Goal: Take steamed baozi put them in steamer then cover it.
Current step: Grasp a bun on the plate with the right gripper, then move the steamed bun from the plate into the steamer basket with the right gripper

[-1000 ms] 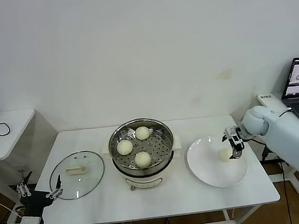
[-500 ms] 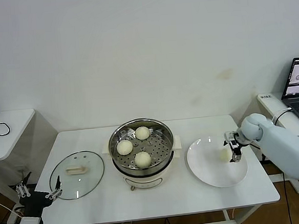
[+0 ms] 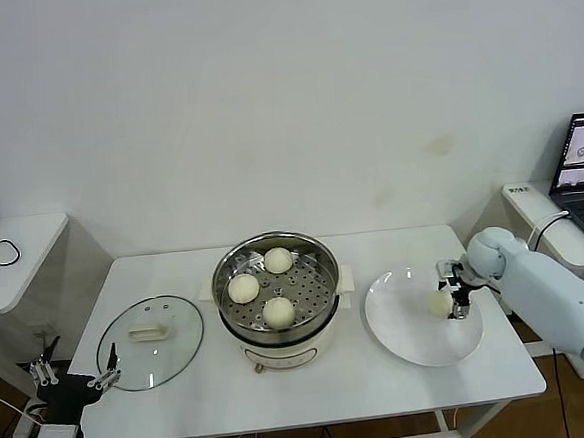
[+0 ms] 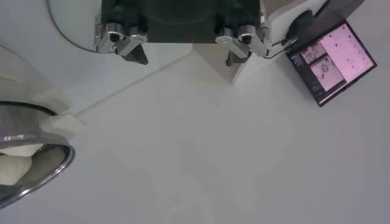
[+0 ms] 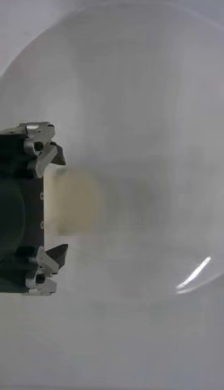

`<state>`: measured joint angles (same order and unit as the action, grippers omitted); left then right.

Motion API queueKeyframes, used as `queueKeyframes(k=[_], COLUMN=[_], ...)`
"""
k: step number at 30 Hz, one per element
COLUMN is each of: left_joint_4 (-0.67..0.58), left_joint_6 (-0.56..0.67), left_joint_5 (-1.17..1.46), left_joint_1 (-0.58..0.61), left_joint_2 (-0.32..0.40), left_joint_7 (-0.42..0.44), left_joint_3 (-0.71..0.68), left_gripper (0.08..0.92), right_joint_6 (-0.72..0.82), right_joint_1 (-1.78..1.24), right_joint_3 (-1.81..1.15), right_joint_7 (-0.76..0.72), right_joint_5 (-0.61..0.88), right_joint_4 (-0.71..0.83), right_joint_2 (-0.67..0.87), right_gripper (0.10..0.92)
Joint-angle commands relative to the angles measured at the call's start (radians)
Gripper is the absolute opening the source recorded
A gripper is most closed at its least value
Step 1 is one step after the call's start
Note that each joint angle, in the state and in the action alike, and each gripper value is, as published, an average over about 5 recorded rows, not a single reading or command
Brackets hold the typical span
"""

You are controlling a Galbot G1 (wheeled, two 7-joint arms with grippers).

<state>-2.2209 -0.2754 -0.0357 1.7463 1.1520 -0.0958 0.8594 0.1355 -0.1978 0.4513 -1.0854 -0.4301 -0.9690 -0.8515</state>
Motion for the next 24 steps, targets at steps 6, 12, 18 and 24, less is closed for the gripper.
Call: queueKeyframes(k=[6, 12, 18, 24], left_joint_4=[-0.009, -0.017, -0.023, -0.031], left_joint_6=[0.002, 0.001, 0.002, 0.003], left_joint_5=[-0.002, -0.002, -0.003, -0.003], left_joint_1=[0.004, 0.009, 0.012, 0.015], left_joint_2=[0.001, 0.004, 0.006, 0.007], left_joint_7=[-0.001, -0.001, -0.001, -0.001], left_joint_3=[0.002, 0.003, 0.002, 0.002], left_gripper=[0.823, 0.823, 0.823, 0.823], right_joint_6=[0.001, 0.016, 0.053, 0.095], right_joint_1=[-0.008, 0.01, 0.072, 0.175], right_joint_3=[-0.012, 0.002, 0.069, 0.168], right_joint_7=[0.0, -0.029, -0.078, -0.104], right_joint_5=[-0.01, 0.021, 0.11, 0.199], right_joint_4=[0.021, -0.018, -0.108, -0.214], right_joint_2=[-0.018, -0.001, 0.053, 0.119], right_gripper=[0.657, 0.612, 0.582, 0.581])
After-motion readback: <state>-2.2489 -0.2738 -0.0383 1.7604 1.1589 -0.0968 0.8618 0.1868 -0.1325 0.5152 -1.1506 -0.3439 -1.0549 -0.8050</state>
